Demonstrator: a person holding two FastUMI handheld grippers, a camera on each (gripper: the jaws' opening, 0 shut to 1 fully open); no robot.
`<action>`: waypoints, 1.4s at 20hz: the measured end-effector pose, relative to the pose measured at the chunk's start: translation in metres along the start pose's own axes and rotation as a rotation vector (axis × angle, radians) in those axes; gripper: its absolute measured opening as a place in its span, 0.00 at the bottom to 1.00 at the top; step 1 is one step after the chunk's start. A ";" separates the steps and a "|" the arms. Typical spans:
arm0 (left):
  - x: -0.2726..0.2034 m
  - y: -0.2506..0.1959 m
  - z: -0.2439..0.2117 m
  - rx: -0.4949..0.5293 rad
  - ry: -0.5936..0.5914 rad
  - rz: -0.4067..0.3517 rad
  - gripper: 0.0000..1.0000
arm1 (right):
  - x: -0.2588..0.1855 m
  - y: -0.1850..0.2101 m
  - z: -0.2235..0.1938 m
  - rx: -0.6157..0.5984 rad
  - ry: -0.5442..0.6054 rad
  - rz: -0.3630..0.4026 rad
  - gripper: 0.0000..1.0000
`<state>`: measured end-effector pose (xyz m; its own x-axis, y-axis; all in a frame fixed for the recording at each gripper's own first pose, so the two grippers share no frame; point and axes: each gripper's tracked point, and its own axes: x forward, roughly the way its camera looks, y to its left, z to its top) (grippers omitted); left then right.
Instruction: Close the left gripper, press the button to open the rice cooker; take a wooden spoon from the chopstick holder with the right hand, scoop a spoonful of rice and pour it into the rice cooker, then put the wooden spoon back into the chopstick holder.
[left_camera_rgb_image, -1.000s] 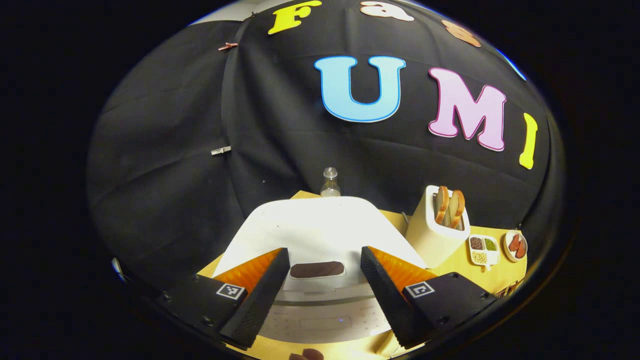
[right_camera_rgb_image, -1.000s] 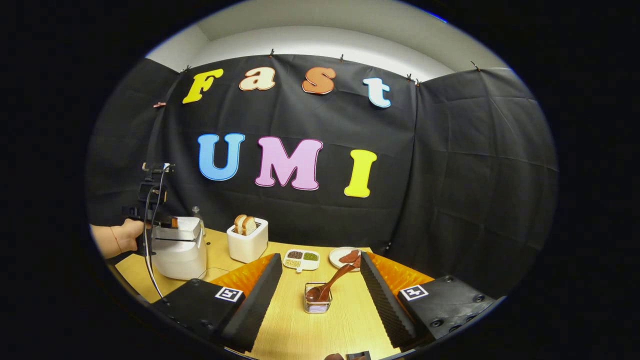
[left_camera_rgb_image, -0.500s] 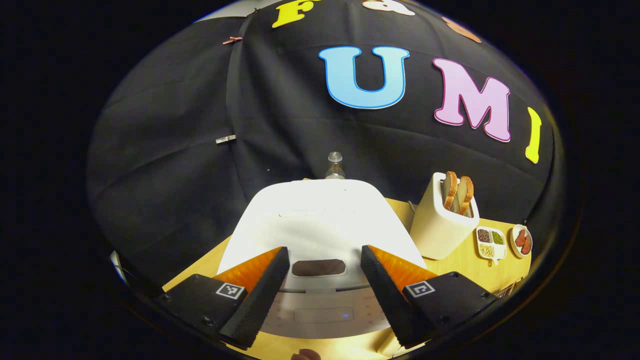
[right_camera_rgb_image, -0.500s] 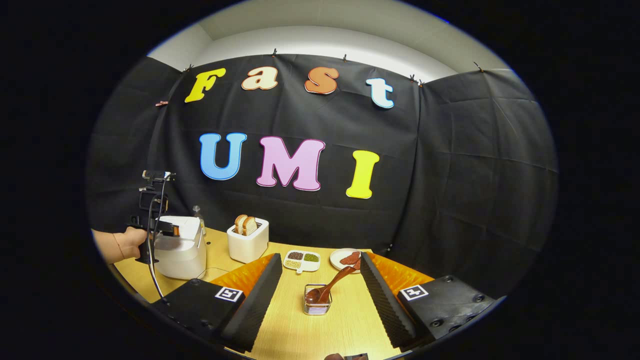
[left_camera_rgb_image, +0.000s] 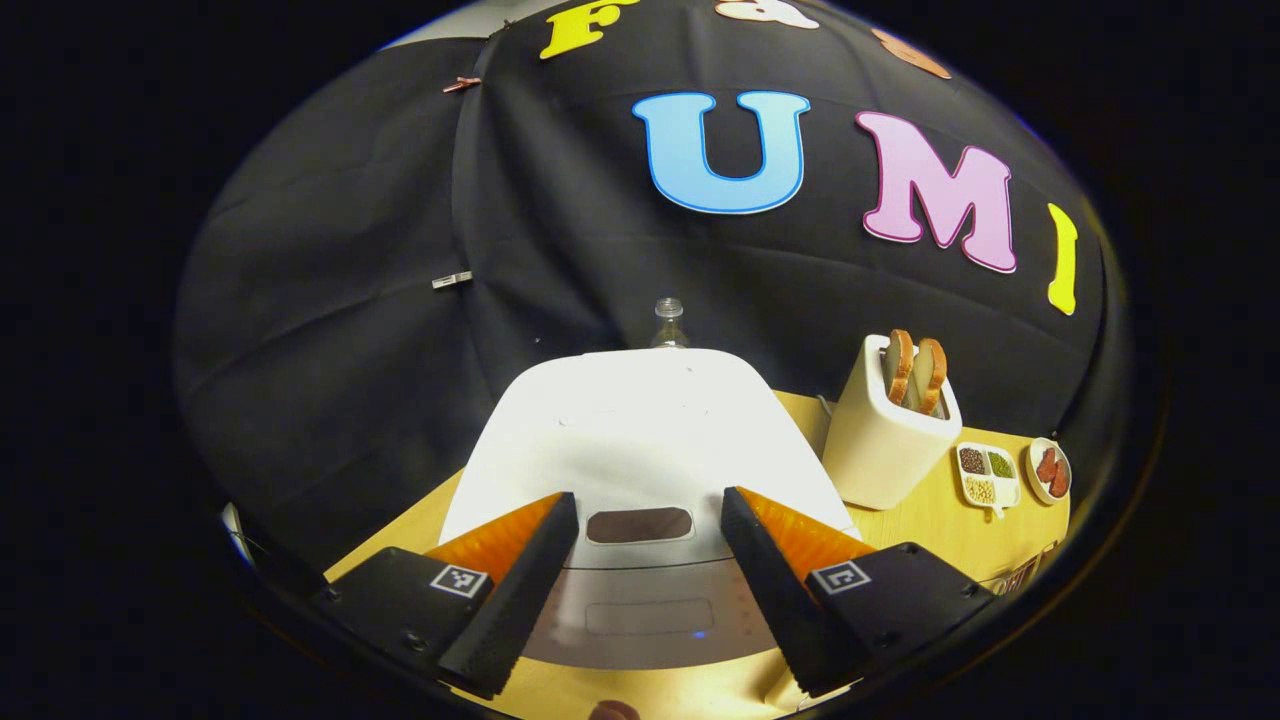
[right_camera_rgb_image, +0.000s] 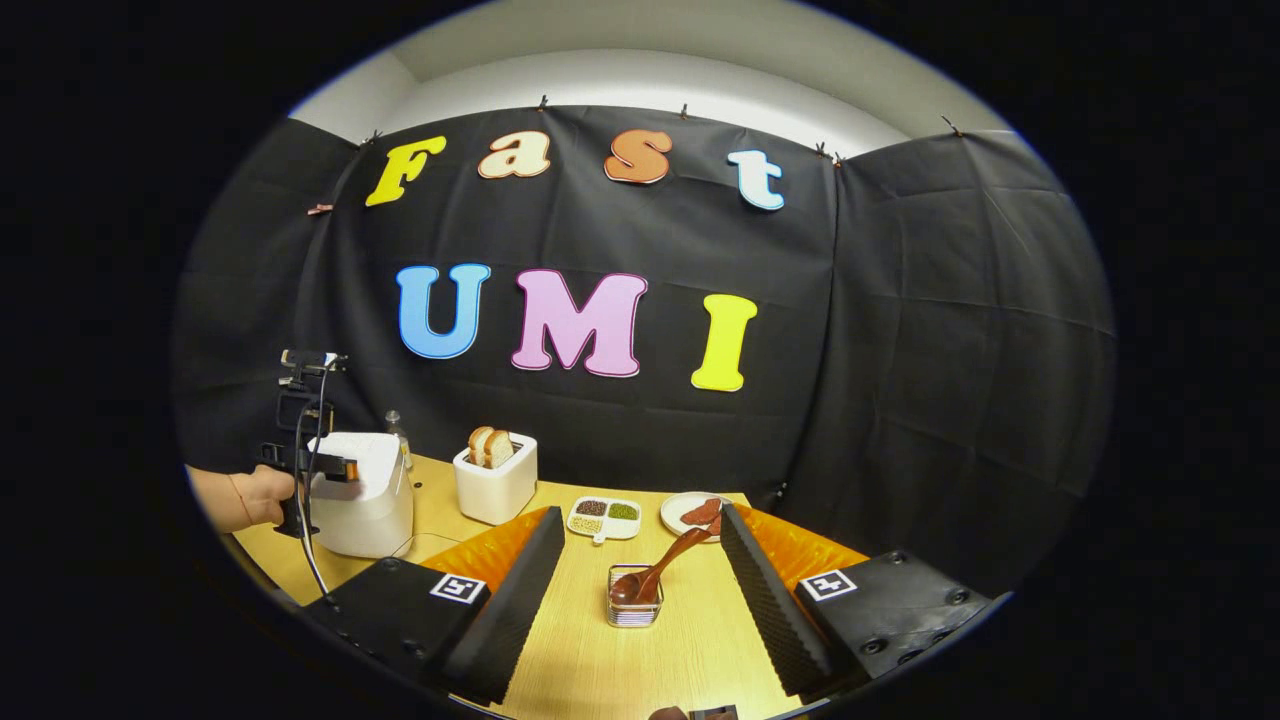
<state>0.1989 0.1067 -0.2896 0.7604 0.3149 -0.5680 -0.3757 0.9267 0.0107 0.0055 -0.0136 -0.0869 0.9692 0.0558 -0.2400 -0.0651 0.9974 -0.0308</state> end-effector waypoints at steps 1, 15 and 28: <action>0.000 -0.001 0.000 -0.001 -0.008 0.000 1.00 | 0.000 0.000 0.001 0.001 -0.002 0.000 0.98; -0.052 -0.018 0.058 0.025 -0.218 -0.117 0.97 | 0.001 -0.005 0.024 0.044 -0.054 -0.014 0.98; -0.189 -0.027 0.104 0.011 -0.433 -0.329 0.96 | 0.014 0.000 0.052 0.019 -0.114 -0.015 0.98</action>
<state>0.1206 0.0438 -0.0966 0.9864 0.0616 -0.1525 -0.0774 0.9920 -0.1001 0.0315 -0.0101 -0.0398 0.9908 0.0448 -0.1279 -0.0471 0.9988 -0.0146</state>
